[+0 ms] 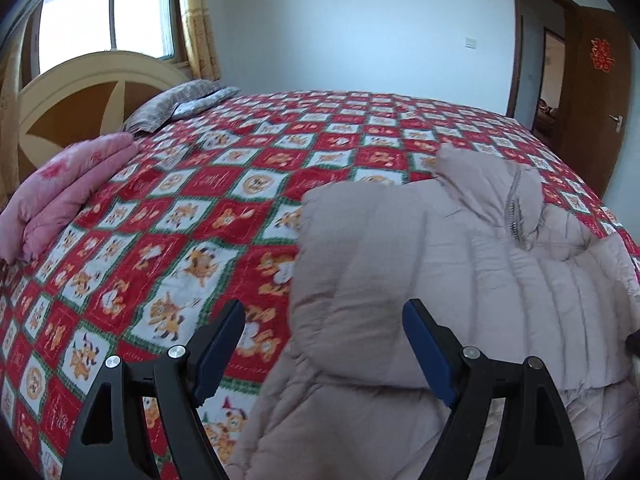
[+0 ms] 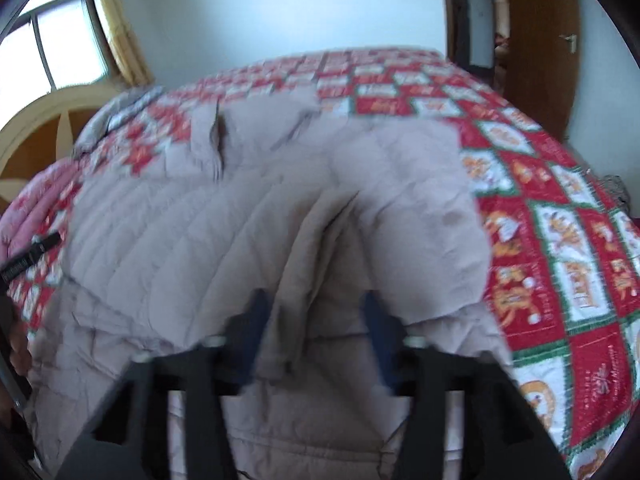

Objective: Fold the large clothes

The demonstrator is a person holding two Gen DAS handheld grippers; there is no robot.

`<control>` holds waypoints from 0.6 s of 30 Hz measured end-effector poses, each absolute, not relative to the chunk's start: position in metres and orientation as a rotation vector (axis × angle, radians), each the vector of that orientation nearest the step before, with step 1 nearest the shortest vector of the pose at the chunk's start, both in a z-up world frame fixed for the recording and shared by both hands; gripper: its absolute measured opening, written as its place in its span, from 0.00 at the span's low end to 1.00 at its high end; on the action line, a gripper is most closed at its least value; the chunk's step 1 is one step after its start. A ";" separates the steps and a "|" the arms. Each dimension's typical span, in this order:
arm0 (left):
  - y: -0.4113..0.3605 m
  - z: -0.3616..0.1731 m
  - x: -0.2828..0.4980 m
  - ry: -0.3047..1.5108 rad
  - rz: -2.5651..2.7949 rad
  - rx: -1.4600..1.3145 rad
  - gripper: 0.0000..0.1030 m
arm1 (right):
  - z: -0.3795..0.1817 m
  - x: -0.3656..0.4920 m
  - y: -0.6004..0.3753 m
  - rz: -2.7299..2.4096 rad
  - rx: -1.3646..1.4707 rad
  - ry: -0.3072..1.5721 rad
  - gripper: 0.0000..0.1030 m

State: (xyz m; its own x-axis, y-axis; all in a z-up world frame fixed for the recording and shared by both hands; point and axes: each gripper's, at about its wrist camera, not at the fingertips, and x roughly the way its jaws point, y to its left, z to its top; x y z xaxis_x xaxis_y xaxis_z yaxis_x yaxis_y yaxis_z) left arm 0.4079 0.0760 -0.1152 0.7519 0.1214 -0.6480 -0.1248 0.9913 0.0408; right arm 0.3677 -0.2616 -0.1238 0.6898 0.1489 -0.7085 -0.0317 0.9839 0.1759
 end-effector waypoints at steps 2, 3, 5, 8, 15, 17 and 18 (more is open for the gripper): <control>0.065 -0.110 0.414 0.680 0.114 0.009 0.79 | -0.103 0.357 -0.262 0.029 0.143 0.712 0.60; 0.062 -0.108 0.418 0.670 0.108 0.008 0.79 | -0.094 0.355 -0.258 0.022 0.131 0.680 0.60; 0.055 -0.112 0.430 0.658 0.085 0.016 0.81 | -0.085 0.358 -0.242 0.066 0.129 0.655 0.60; 0.050 -0.135 0.452 0.715 0.114 0.045 0.82 | -0.098 0.378 -0.217 0.122 0.114 0.711 0.60; 0.065 -0.174 0.459 0.763 0.116 -0.017 0.94 | -0.158 0.404 -0.204 0.110 0.090 0.816 0.59; 0.071 -0.179 0.460 0.775 0.105 -0.054 0.97 | -0.160 0.400 -0.205 0.110 0.088 0.812 0.59; 0.073 -0.180 0.460 0.783 0.104 -0.067 0.97 | -0.160 0.398 -0.205 0.109 0.088 0.813 0.59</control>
